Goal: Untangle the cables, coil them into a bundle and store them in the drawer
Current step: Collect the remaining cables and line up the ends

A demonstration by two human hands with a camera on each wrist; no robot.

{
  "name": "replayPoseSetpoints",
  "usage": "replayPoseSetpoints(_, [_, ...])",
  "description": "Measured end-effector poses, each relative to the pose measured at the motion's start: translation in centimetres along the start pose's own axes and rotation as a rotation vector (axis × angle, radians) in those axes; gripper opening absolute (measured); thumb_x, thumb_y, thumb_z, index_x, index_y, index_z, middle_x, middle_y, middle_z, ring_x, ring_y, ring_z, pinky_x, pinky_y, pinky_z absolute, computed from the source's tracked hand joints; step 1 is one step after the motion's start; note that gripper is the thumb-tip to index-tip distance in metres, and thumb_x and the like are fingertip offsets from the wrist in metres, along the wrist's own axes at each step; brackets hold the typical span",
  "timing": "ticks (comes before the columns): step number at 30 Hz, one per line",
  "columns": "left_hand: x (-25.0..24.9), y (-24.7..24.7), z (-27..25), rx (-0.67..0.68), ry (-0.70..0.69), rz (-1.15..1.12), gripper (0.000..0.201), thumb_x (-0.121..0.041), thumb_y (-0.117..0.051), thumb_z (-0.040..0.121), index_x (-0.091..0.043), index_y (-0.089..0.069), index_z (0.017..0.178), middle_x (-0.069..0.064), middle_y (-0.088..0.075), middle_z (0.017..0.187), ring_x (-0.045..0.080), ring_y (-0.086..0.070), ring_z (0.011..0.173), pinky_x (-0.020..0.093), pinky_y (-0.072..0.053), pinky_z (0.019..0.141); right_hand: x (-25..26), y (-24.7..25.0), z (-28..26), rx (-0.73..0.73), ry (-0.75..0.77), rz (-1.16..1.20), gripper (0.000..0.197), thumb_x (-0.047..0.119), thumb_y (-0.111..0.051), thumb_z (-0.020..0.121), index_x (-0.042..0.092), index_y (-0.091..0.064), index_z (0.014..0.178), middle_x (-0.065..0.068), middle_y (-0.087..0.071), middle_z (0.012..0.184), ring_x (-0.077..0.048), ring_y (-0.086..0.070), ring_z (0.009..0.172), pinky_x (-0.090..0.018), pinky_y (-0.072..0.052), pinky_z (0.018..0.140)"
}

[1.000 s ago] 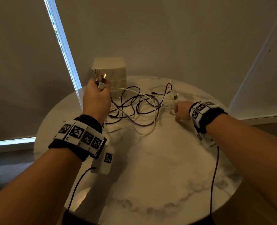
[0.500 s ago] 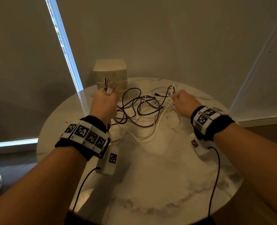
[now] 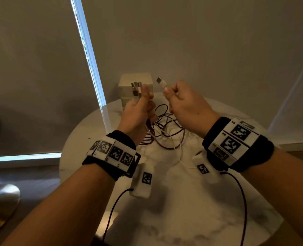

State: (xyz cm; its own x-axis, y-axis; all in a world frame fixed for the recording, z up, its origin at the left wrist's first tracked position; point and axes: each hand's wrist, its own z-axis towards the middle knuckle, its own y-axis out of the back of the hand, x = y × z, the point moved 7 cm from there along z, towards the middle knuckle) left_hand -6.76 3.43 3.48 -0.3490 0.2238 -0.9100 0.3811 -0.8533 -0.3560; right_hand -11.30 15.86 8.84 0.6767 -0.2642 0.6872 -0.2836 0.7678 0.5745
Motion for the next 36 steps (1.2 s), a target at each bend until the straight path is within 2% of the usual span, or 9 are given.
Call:
replayPoseSetpoints(4, [-0.2,-0.9,-0.2,0.087,-0.029,0.144,0.056,-0.054,-0.048,0.102,-0.001,-0.062,0.112,0.004,-0.039,0.07,0.016,-0.038,0.061,0.029,-0.038,0.058,0.2,-1.0,-0.1,0.06,0.005,0.01,0.023,0.035,-0.04,0.105,0.014,-0.05,0.106,-0.001,-0.057,0.077,-0.013,-0.048,0.06,-0.021,-0.038,0.051])
replayPoseSetpoints(9, [-0.4,-0.8,-0.4,0.016,-0.1,0.227,0.041,-0.031,-0.065,0.1,0.004,-0.062,0.12,0.017,-0.067,0.1,0.03,-0.064,0.088,0.04,-0.055,0.071,-0.3,-2.3,-0.3,0.239,0.007,0.016,0.017,0.025,-0.048,0.101,0.016,-0.05,0.116,-0.007,-0.068,0.09,-0.02,-0.064,0.075,-0.035,-0.053,0.065])
replayPoseSetpoints(14, [-1.9,2.3,0.1,-0.259,-0.183,0.207,0.023,-0.041,-0.058,0.102,-0.019,-0.062,0.096,-0.006,-0.065,0.08,0.01,-0.064,0.074,0.034,-0.055,0.07,-6.5,-2.3,-1.2,0.445,-0.138,-0.281,0.019,0.033,-0.054,0.098,0.017,-0.063,0.092,-0.002,-0.069,0.085,-0.025,-0.064,0.08,-0.034,-0.05,0.07])
replayPoseSetpoints(17, [-3.2,4.0,1.1,-0.253,-0.127,-0.011,0.029,-0.041,-0.052,0.104,-0.013,-0.057,0.101,0.0,-0.071,0.078,0.02,-0.074,0.08,0.045,-0.061,0.084,-12.5,-0.9,-1.6,0.541,-0.302,-0.563,0.025,0.039,-0.053,0.099,0.023,-0.066,0.085,0.002,-0.063,0.087,-0.021,-0.057,0.088,-0.028,-0.043,0.07])
replayPoseSetpoints(20, [-3.7,4.1,1.4,-0.2,-0.083,-0.139,0.034,-0.04,-0.055,0.103,-0.018,-0.052,0.078,-0.007,-0.042,0.055,0.009,-0.043,0.045,0.028,-0.05,0.051,-16.2,1.7,-1.2,0.439,-0.434,-0.778,0.032,0.042,-0.048,0.1,0.021,-0.072,0.103,-0.009,-0.064,0.112,-0.026,-0.058,0.104,-0.035,-0.046,0.089])
replayPoseSetpoints(25, [-3.0,3.6,1.1,-0.211,-0.104,0.07,0.04,-0.038,-0.051,0.106,-0.023,-0.046,0.069,-0.01,-0.032,0.052,0.006,-0.026,0.041,0.02,-0.024,0.039,-17.6,0.6,-0.4,0.578,-0.66,-0.535,0.033,0.026,-0.045,0.105,0.004,-0.067,0.093,-0.012,-0.07,0.085,-0.024,-0.067,0.07,-0.032,-0.058,0.067])
replayPoseSetpoints(27, [-2.8,3.8,1.1,-0.231,-0.122,0.111,0.039,-0.037,-0.05,0.106,-0.023,-0.047,0.069,-0.011,-0.033,0.052,0.006,-0.028,0.041,0.019,-0.026,0.04,-16.1,1.9,3.2,0.495,-0.555,-0.602,0.025,0.022,-0.053,0.1,0.005,-0.07,0.099,-0.008,-0.073,0.099,-0.024,-0.069,0.084,-0.034,-0.057,0.081])
replayPoseSetpoints(32, [-3.2,4.0,1.0,-0.235,-0.195,0.114,0.034,-0.035,-0.05,0.107,-0.021,-0.05,0.076,-0.008,-0.038,0.058,0.006,-0.037,0.048,0.023,-0.038,0.047,-4.5,12.2,10.8,-0.439,0.032,-0.171,0.033,0.023,-0.041,0.102,0.019,-0.068,0.121,0.003,-0.065,0.11,-0.011,-0.059,0.093,-0.017,-0.039,0.077])
replayPoseSetpoints(36, [-3.2,4.2,1.2,-0.243,-0.21,0.153,0.029,-0.034,-0.05,0.107,-0.022,-0.051,0.081,-0.008,-0.039,0.062,0.006,-0.04,0.053,0.024,-0.042,0.052,-4.7,9.4,11.5,-0.104,-0.028,-0.388,0.033,0.02,-0.042,0.103,0.02,-0.064,0.128,-0.003,-0.065,0.124,-0.018,-0.061,0.105,-0.022,-0.042,0.082])
